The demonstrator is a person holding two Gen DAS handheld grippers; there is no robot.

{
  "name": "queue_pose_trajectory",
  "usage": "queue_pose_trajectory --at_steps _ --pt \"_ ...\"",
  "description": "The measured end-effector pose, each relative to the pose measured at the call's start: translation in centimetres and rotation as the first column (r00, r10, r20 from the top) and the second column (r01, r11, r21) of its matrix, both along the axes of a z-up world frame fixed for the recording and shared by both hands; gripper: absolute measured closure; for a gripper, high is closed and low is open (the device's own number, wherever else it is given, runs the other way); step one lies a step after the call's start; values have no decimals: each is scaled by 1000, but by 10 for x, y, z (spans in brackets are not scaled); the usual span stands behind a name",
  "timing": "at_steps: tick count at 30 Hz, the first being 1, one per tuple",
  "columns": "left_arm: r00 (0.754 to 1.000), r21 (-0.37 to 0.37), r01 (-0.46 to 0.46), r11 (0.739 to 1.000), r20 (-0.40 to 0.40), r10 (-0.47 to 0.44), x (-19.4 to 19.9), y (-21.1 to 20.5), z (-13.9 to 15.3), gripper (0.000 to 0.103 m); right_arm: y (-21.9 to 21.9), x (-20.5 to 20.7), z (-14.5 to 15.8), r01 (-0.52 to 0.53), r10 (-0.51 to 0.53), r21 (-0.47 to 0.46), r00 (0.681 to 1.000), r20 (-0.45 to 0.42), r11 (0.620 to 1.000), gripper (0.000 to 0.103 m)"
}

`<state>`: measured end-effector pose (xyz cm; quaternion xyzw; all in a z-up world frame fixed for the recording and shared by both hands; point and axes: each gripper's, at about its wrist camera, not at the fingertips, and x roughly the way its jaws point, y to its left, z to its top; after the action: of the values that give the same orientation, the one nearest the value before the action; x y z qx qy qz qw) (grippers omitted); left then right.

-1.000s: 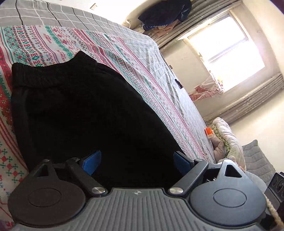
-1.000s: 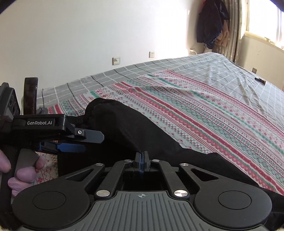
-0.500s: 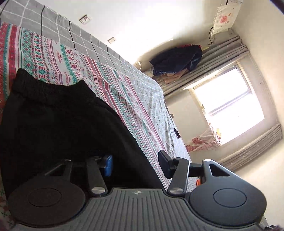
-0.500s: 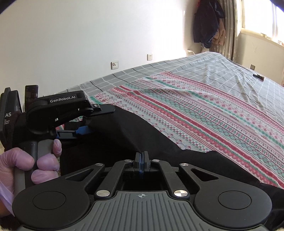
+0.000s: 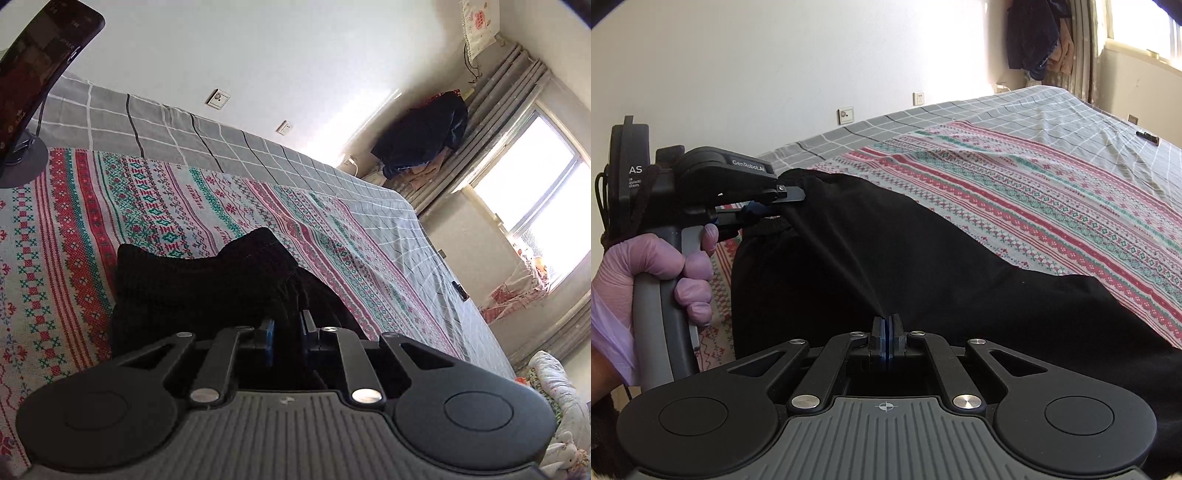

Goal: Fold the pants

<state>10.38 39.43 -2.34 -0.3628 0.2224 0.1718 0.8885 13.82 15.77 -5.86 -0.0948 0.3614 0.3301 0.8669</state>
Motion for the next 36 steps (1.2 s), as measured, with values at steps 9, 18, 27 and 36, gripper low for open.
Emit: queue_pose_trajectory --at_steps 9,18,27,36 --pt "977 195 62 979 -214 -19 12 1 -8 82 -19 -7 -8 94 -94 -6 995 -41 996 85" --pt "965 195 76 978 -260 -23 13 0 -12 82 -152 8 15 509 -508 -53 861 29 859 51" --pt "954 267 90 959 -301 -5 18 -11 -13 82 -259 52 -2 780 -783 -130 621 42 612 51" --pt "943 309 93 946 -333 16 25 -18 -17 82 -282 94 -28 861 -870 -186 490 56 473 48"
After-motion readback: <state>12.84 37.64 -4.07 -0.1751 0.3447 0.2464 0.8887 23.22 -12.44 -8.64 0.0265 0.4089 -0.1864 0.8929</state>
